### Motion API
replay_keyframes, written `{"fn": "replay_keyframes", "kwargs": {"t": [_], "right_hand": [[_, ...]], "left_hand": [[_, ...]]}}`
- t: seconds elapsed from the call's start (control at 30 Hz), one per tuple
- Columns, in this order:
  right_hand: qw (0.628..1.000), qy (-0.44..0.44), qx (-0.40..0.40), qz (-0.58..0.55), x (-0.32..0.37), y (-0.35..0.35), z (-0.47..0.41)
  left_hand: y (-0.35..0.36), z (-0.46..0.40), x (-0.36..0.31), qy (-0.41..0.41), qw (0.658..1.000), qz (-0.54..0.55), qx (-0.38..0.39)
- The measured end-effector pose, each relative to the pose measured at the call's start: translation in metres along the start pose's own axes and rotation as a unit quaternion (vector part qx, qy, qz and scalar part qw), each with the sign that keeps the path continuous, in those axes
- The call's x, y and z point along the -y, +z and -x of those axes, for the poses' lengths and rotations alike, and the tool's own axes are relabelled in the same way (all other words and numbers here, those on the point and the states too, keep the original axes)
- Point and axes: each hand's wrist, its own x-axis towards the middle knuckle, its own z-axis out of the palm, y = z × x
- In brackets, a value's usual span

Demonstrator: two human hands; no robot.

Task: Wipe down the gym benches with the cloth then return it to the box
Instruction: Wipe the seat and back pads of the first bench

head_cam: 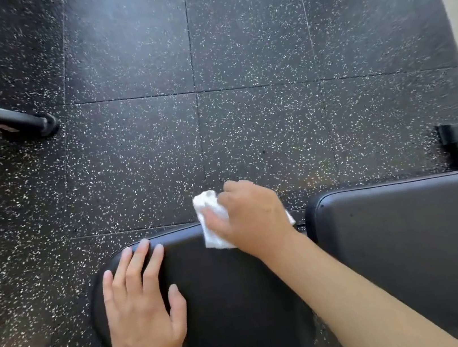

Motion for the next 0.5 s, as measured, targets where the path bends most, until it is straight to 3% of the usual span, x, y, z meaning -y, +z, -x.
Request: {"fn": "replay_keyframes", "kwargs": {"t": [0.07, 0.17, 0.3, 0.4, 0.5], "right_hand": [[0.997, 0.065, 0.016, 0.04, -0.042, -0.018, 0.011], [0.991, 0.135, 0.003, 0.008, -0.059, -0.031, 0.015], [0.997, 0.064, -0.017, 0.048, 0.005, -0.008, 0.005], [0.999, -0.017, 0.022, 0.033, 0.064, 0.029, -0.008], [0.996, -0.041, 0.078, 0.018, 0.085, 0.044, -0.017]], "left_hand": [[0.0, -0.001, 0.0, 0.001, 1.0, 0.006, 0.0], [0.0, -0.001, 0.0, 0.0, 1.0, 0.009, 0.004], [0.0, -0.001, 0.001, 0.002, 1.0, 0.011, 0.006], [0.0, -0.001, 0.001, 0.004, 1.0, 0.015, 0.004], [-0.001, -0.001, 0.001, -0.003, 1.0, 0.024, -0.003]]}}
